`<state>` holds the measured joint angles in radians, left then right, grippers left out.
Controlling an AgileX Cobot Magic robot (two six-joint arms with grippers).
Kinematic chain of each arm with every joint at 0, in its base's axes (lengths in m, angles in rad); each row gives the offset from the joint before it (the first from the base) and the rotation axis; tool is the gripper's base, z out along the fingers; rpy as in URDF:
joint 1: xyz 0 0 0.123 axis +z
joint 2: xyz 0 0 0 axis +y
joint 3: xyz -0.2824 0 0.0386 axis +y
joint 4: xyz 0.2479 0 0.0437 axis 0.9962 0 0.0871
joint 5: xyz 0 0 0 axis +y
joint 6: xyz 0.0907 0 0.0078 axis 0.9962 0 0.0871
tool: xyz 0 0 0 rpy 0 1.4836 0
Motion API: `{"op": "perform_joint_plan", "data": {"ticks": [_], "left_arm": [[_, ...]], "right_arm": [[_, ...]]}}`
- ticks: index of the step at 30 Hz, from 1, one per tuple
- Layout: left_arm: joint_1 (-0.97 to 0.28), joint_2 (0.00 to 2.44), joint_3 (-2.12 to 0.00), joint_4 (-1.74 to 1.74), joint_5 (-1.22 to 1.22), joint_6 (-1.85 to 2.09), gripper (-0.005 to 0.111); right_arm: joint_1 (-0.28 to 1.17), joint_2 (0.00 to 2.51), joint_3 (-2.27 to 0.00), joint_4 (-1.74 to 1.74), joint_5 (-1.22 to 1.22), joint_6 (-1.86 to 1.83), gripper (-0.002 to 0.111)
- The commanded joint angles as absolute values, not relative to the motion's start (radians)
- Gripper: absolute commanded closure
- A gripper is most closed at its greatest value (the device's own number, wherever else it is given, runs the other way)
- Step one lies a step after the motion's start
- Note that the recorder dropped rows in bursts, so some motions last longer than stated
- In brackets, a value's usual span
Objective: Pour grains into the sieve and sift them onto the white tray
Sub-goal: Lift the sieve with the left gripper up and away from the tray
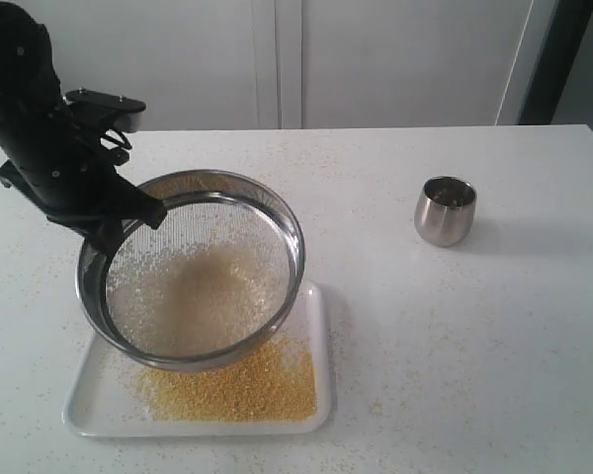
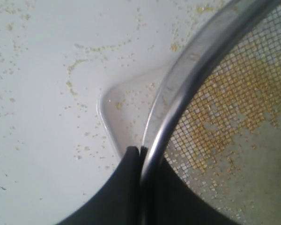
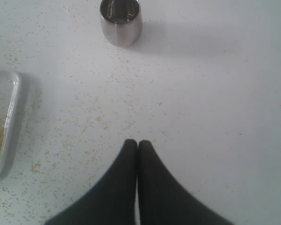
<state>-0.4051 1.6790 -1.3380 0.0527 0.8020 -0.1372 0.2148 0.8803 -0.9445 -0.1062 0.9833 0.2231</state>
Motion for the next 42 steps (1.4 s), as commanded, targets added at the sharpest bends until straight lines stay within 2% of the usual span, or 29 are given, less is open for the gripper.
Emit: {"op": "perform_joint_plan", "data": {"ticks": [1,18,30,42], "left_arm": [[-0.405,1.689,-1.424,0.029,0.832,-0.128,0.107],[-0.405,1.959,-1.798,0.02,0.902,-0.112,0.107],[-0.359,2.141,-2.067,-0.062,0.972,-0.205,0.107],[-0.35,2.282,-2.204,-0.1,0.891,-0.401,0.107]], "right_arm": [[0.208,0.874,-0.942,-0.104,0.971,0.226,0.108],[0.208,0.874,-0.942,-0.104,0.971,0.226,0.108],[0.208,0.874,-0.942,-0.104,0.971,0.226,0.108],[0.208,0.874,-0.942,-0.104,0.971,0.226,0.108]]}}
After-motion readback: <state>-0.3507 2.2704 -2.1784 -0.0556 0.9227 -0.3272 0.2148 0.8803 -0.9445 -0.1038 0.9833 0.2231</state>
